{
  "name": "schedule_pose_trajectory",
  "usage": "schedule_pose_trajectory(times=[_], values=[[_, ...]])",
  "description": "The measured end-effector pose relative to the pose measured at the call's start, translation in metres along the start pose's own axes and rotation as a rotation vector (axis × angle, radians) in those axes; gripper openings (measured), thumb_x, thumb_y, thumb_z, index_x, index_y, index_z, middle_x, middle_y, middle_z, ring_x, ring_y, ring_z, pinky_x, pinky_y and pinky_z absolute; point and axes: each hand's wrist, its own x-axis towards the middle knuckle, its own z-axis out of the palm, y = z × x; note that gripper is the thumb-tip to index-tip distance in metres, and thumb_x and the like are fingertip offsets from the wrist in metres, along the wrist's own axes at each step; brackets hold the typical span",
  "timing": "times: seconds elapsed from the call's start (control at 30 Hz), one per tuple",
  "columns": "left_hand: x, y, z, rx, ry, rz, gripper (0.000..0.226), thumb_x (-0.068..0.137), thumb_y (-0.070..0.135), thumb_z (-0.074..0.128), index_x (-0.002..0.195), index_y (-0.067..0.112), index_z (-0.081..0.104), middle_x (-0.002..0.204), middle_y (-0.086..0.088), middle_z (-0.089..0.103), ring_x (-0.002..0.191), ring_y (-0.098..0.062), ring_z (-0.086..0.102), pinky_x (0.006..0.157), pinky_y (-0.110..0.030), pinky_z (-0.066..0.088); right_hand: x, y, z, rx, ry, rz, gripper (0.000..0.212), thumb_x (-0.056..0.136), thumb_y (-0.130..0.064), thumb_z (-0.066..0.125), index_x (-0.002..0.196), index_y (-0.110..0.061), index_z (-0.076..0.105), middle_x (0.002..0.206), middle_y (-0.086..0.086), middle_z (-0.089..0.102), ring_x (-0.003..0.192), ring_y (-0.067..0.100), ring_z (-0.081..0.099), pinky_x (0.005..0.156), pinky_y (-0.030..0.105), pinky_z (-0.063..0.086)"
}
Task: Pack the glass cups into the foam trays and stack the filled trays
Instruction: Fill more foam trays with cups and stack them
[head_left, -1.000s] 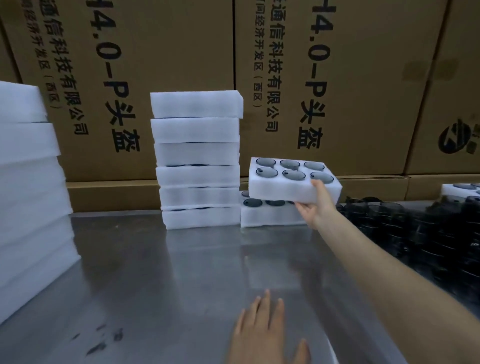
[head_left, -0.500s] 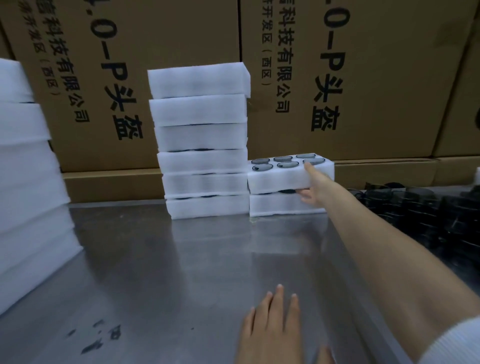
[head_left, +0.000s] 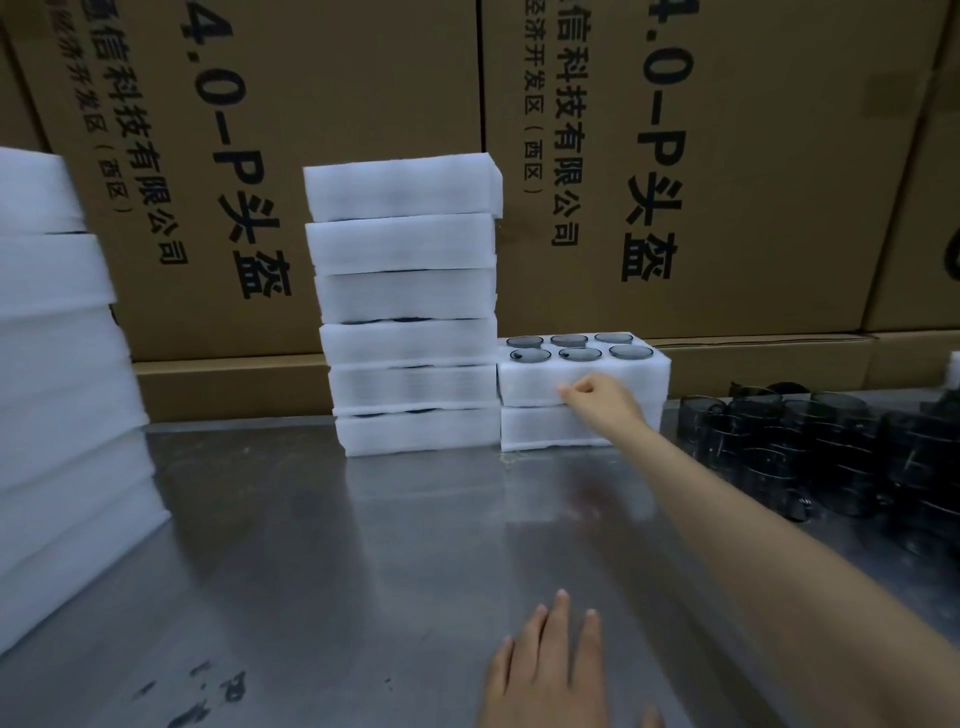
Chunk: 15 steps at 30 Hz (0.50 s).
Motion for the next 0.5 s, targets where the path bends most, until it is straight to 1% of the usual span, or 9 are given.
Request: schedule_pose_trajectory(times=[0.07,0.1,0.13,0.17,0.23,0.3,0.33,0.43,0.5], values=[[0.000,0.000,0.000,-0.022,0.003,0.009,0.071,0.015,0.080,0.070,0.067,0.032,0.077,0.082,0.008,0.074,0.066,-0.005,0.070,0.048,-0.019,0.052,-0.001,0.002,0.002,-0.009,0.012,-0.023,0.030,0.090,-0.026,0.052,0.064,-0.012,0.052,0.069,0.013,0.048,0.070,0.026,0.050,0.062,0.032,0.037],[0.000,0.001,-0.001,-0.025,-0.016,0.012,0.071,0.016,0.080,0.070,0.067,0.032,0.077,0.082,0.008,0.074,0.066,-0.005,0.070,0.048,-0.019,0.052,0.000,0.004,0.002,0.003,0.010,-0.017,0.023,0.090,-0.023,0.053,0.076,-0.008,0.062,0.084,0.017,0.058,0.084,0.029,0.056,0.073,0.033,0.043],[0.000,0.001,-0.002,-0.022,-0.040,0.012,0.071,0.015,0.080,0.070,0.067,0.032,0.077,0.082,0.008,0.074,0.066,-0.005,0.070,0.048,-0.019,0.052,0.001,0.005,0.002,0.032,-0.012,-0.004,0.017,0.090,-0.022,0.054,0.091,-0.010,0.065,0.104,0.016,0.059,0.100,0.027,0.056,0.086,0.032,0.043],[-0.001,0.002,-0.002,-0.020,-0.043,0.012,0.072,0.014,0.079,0.071,0.067,0.031,0.077,0.082,0.008,0.074,0.066,-0.005,0.070,0.048,-0.019,0.052,-0.001,0.006,0.004,0.066,-0.050,0.011,0.020,0.090,-0.022,0.055,0.104,-0.011,0.063,0.121,0.013,0.053,0.112,0.025,0.052,0.094,0.030,0.039],[-0.003,0.002,-0.003,-0.018,-0.040,0.007,0.073,0.013,0.078,0.071,0.069,0.031,0.077,0.083,0.008,0.075,0.068,-0.005,0.071,0.049,-0.020,0.053,-0.015,0.007,0.012,0.104,-0.119,0.025,0.040,0.089,-0.025,0.059,0.126,-0.013,0.049,0.135,0.010,0.036,0.126,0.026,0.039,0.103,0.029,0.030],[-0.004,0.003,-0.006,-0.033,-0.059,0.001,0.073,0.016,0.079,0.070,0.071,0.033,0.077,0.085,0.010,0.074,0.070,-0.003,0.070,0.050,-0.019,0.053,-0.036,0.014,0.027,0.080,-0.108,0.019,0.053,0.088,-0.026,0.061,0.135,-0.012,0.039,0.139,0.012,0.031,0.132,0.028,0.032,0.106,0.031,0.026],[-0.005,0.003,-0.008,-0.034,-0.069,-0.002,0.071,0.019,0.080,0.067,0.072,0.035,0.077,0.086,0.011,0.074,0.072,-0.001,0.070,0.051,-0.018,0.053,-0.048,0.019,0.034,0.062,-0.086,0.016,0.054,0.089,-0.026,0.061,0.135,-0.011,0.039,0.140,0.013,0.032,0.132,0.029,0.033,0.106,0.032,0.027],[-0.008,0.004,-0.014,-0.014,-0.105,-0.010,0.061,0.031,0.078,0.057,0.074,0.040,0.076,0.089,0.017,0.073,0.076,0.003,0.069,0.056,-0.015,0.053,-0.083,0.026,0.043,0.098,-0.011,-0.002,0.039,0.091,-0.022,0.058,0.127,-0.008,0.049,0.134,0.012,0.044,0.125,0.027,0.043,0.102,0.033,0.033],[-0.013,0.007,-0.019,-0.022,-0.130,-0.017,0.053,0.040,0.072,0.058,0.078,0.041,0.076,0.091,0.019,0.072,0.080,0.005,0.068,0.061,-0.013,0.053,-0.105,0.024,0.039,0.094,-0.029,-0.016,0.031,0.093,-0.021,0.055,0.121,-0.010,0.055,0.129,0.009,0.053,0.120,0.024,0.049,0.098,0.031,0.037]])
